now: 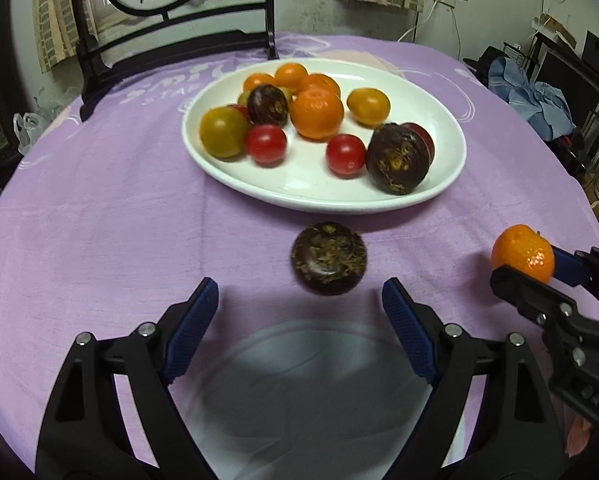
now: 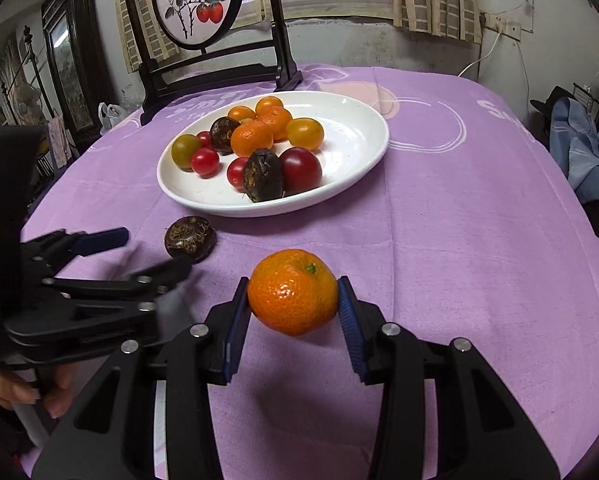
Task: Organize fruits
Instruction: 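Grasp the last dark brown round fruit with the left gripper while the right holds the tangerine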
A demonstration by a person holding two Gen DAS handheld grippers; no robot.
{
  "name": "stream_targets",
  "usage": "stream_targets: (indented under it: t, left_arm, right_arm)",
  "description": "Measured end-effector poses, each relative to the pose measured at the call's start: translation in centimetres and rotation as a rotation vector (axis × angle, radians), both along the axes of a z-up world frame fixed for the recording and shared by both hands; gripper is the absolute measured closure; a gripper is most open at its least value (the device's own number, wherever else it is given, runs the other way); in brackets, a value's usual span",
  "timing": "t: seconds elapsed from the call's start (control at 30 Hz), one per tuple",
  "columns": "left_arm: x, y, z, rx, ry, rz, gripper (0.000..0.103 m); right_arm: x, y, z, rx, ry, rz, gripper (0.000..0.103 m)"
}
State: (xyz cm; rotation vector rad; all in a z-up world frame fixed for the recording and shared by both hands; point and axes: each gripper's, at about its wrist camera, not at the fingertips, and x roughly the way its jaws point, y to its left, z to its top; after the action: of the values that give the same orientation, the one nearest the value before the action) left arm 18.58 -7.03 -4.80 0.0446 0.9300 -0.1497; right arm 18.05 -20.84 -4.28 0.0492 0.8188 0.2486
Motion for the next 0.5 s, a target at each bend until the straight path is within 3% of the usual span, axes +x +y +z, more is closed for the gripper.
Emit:
stream_targets:
  t: [0.17, 0.37, 0.5]
  left_arm:
    - [0.9, -0.9, -0.3, 0.015, -0.004, 0.01, 0.018]
    - [1.8, -1.6, -0.7, 0.02, 0.013, 0.008, 0.029]
    - [2.0, -1.7, -0.7, 0.043, -0.004, 0.007, 0.056]
  right_arm:
    - [-0.2, -0.1, 0.5, 0.011, -0.014, 0.001, 0.06]
    - [-0.2, 0.0, 0.5, 0.013, -0.014, 0.009, 0.06]
    - [-0.2, 0.1, 0.4, 0.007, -0.01, 0.011, 0.06]
